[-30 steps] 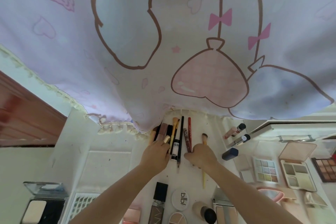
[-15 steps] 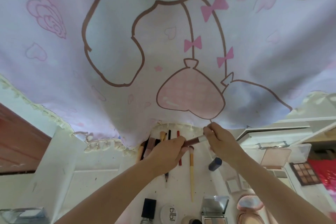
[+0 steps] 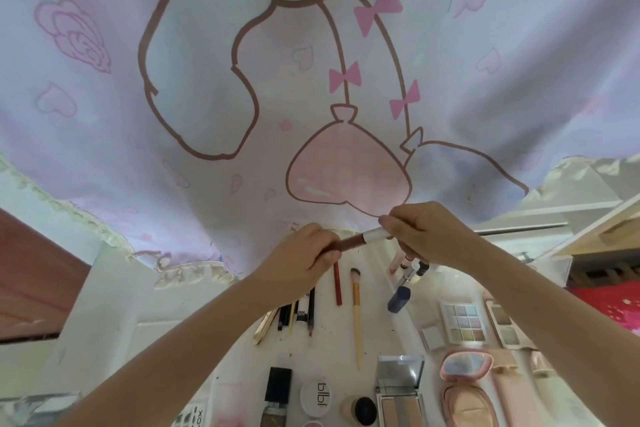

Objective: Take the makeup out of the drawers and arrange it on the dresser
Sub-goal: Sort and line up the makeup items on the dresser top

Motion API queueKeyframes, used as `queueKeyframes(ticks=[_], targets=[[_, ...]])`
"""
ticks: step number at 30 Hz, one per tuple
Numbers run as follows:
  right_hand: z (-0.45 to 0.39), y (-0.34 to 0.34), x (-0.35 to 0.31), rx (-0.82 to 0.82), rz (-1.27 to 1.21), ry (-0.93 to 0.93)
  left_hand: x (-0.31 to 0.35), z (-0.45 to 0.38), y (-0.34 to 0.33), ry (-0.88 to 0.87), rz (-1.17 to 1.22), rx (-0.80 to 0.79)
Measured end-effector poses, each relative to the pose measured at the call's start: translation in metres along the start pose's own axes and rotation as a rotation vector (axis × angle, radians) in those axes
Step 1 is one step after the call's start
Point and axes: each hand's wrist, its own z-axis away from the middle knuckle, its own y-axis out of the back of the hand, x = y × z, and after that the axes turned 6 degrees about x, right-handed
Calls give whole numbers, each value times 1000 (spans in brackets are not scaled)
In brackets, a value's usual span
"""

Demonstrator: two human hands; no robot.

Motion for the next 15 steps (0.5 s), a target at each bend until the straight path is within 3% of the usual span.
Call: queueKeyframes(ticks=[4,6,8,11,13,15], targets=[[3,5,12,18,-141,139,-3,-2,-6,26,-9,29],[3,6,13,-30,-208,76,-3,-3,-10,31,-21,25],[0,3,13,-75,-128,-20,-1,-5,-12,20,-30,6],[-1,-1,16,18,27,-5,2,-6,-13,-2,-21,0],[-1,0,19,67,-101,77,1,-7,-13,19,-1,12],[0,0,22,8,-242,48,0,-7,-14,35,3,22]])
